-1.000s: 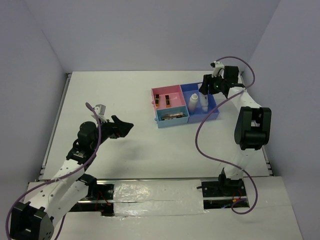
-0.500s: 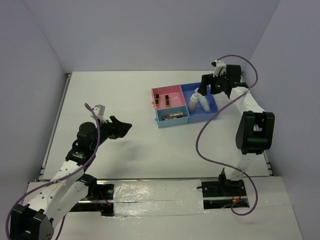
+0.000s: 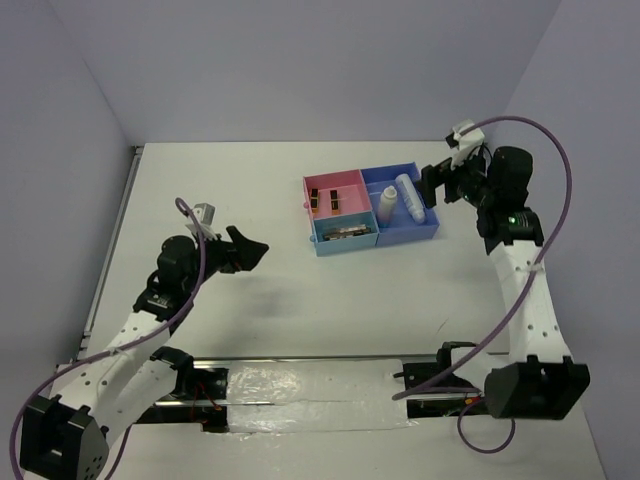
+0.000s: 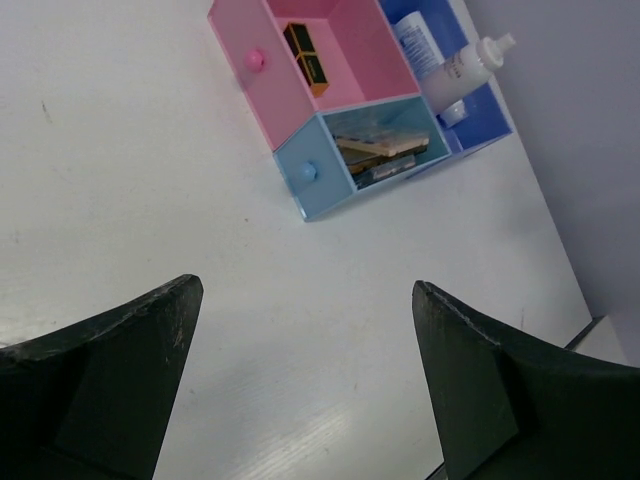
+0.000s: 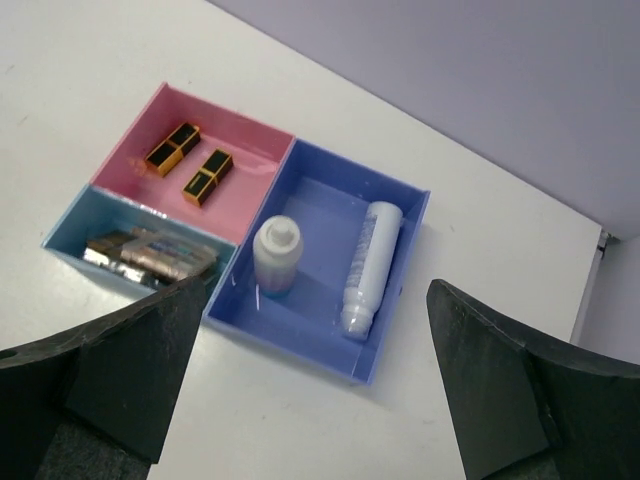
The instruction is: Organize the makeup
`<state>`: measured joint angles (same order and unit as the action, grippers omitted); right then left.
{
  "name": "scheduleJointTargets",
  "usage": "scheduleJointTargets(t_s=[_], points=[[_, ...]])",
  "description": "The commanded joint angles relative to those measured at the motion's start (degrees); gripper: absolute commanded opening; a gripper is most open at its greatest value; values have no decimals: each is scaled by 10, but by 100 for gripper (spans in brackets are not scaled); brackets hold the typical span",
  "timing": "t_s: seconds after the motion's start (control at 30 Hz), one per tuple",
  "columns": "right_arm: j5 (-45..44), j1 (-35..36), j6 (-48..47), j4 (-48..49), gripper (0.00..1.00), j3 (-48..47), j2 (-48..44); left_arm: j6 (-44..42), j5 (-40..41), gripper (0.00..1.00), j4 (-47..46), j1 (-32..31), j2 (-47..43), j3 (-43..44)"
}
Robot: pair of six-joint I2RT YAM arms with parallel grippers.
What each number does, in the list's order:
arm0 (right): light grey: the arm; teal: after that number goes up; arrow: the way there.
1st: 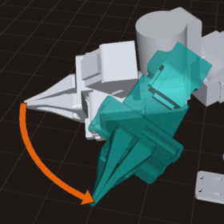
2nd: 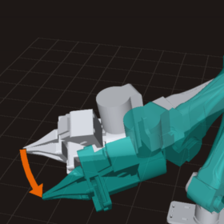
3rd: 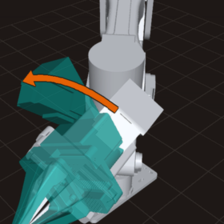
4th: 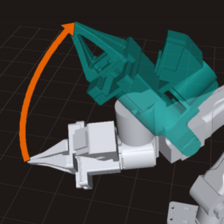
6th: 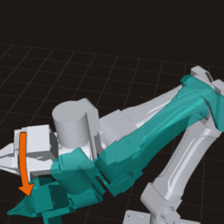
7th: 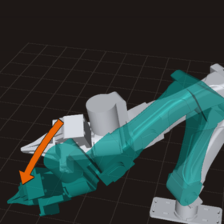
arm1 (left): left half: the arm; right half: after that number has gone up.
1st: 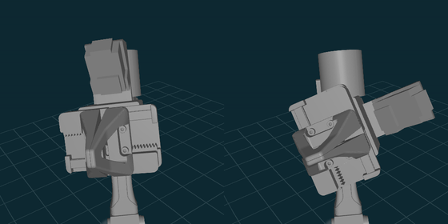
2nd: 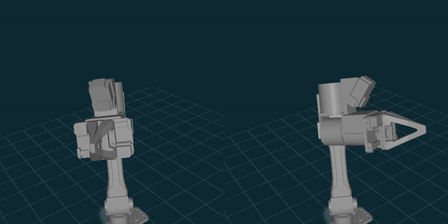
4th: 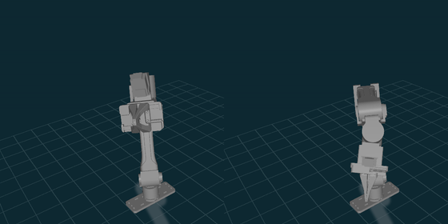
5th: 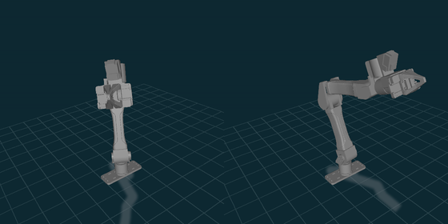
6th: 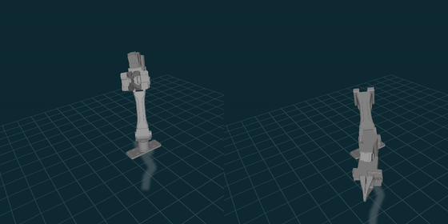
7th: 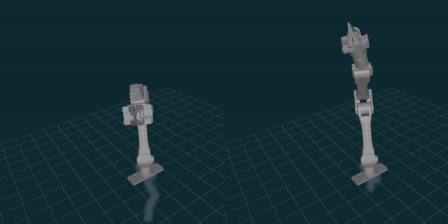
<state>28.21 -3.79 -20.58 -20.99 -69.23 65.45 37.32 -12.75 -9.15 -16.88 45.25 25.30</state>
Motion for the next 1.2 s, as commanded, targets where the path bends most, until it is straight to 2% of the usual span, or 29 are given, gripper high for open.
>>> scheduleJointTargets(t_s=[0.0,0.13,0.2,0.37,0.67,1.17], points=[[8,-1,-18,8,100,55,-64,-25,-5,99,-10,4,4,52],[33,-1,24,-3,100,90,-122,-40,-10,99,9,4,6,76],[16,-1,72,6,100,114,-152,-41,-11,99,18,4,4,81],[-41,-1,100,-5,100,153,-196,-37,-11,99,24,4,-10,81],[-61,-1,137,17,100,204,-232,-36,-4,99,47,4,-35,74],[-74,-1,156,17,100,212,-241,-23,-2,99,55,4,-64,60]])
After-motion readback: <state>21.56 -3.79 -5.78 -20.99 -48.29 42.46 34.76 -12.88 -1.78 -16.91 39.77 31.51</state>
